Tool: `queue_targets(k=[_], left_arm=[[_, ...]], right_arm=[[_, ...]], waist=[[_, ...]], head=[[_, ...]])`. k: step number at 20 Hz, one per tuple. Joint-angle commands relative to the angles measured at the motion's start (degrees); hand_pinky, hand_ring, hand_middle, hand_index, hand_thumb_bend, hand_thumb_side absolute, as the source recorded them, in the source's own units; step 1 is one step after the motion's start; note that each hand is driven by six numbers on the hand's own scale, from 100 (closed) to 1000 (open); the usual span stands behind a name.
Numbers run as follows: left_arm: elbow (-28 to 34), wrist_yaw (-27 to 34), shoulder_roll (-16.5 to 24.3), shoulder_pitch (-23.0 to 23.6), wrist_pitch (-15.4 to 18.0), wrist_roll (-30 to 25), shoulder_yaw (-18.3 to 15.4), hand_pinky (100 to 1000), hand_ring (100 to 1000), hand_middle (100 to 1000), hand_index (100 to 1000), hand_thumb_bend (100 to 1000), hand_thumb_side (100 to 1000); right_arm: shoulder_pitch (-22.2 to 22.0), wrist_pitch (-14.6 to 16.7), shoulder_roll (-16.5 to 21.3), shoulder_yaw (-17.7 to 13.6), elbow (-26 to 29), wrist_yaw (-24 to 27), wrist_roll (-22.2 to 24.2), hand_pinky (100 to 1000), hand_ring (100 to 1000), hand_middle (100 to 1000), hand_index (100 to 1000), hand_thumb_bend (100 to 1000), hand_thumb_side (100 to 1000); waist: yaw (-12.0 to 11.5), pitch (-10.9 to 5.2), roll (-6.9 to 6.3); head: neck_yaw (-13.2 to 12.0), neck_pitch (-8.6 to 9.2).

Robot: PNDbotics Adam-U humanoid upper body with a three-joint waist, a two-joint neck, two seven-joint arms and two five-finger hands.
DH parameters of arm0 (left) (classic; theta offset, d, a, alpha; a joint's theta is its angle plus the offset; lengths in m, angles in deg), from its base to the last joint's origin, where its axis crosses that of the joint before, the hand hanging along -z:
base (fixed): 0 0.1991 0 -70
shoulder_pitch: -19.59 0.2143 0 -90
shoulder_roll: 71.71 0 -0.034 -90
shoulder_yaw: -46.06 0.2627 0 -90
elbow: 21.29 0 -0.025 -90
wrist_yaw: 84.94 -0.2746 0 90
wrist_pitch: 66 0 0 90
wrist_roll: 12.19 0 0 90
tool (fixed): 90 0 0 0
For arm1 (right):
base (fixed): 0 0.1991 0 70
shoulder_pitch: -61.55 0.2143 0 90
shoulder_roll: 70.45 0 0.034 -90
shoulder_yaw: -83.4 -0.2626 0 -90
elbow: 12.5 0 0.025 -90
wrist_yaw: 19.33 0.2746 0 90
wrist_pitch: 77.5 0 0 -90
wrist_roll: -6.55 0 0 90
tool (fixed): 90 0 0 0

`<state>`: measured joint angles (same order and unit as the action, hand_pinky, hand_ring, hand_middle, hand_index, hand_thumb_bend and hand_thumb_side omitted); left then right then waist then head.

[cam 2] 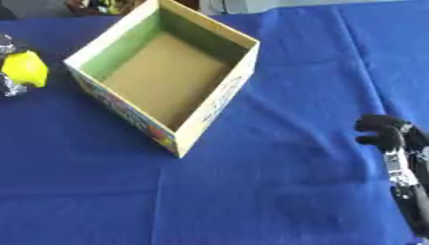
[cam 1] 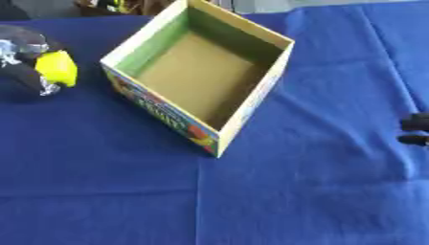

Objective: Pick up objects on the table and place them in the box.

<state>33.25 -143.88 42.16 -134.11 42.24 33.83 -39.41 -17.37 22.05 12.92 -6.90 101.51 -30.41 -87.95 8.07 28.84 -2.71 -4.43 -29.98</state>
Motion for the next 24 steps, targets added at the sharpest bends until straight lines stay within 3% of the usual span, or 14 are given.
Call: queue_targets(k=[1, 8, 17, 24], left_arm=[[0.5, 0.36, 1.79, -1.23, -0.99, 1.47, -1.05, 257, 457, 551, 852, 100, 223], [2.38, 1.14, 1.76, -1.97, -4.55, 7.85, -1.77, 108, 365, 443, 723, 100, 264], [5.83, -0.26, 1.57, -2.52, -6.91, 18.27, -1.15, 100, 300, 355, 643, 100, 285], [11.05, 2.63, -1.2, -5.26, -7.26, 19.94, 1.13, 100, 282, 326, 624, 100, 293]], right_arm=[[0.11, -0.16, 0.43, 0.02, 0.59, -0.34, 0.05, 671, 776, 614, 759, 100, 862], [-0.14, -0.57, 0.45, -0.11, 0.59, -0.43, 0.04, 671, 776, 614, 759, 100, 859], [-0.75, -1.13, 0.9, -0.52, 0.59, 0.69, -0.14, 673, 776, 615, 760, 100, 858], [-1.18, -1.06, 1.65, -1.05, 0.59, 2.0, -0.62, 673, 775, 615, 760, 100, 854]], waist=[[0.04, -1.13, -0.03], [-0.2, -1.73, -0.24], [-0.94, -4.45, -0.57], [-1.48, -6.82, -0.68]], head=[[-0.02, 0.69], [0.17, -0.14], [0.24, -1.86], [1.23, -4.15]])
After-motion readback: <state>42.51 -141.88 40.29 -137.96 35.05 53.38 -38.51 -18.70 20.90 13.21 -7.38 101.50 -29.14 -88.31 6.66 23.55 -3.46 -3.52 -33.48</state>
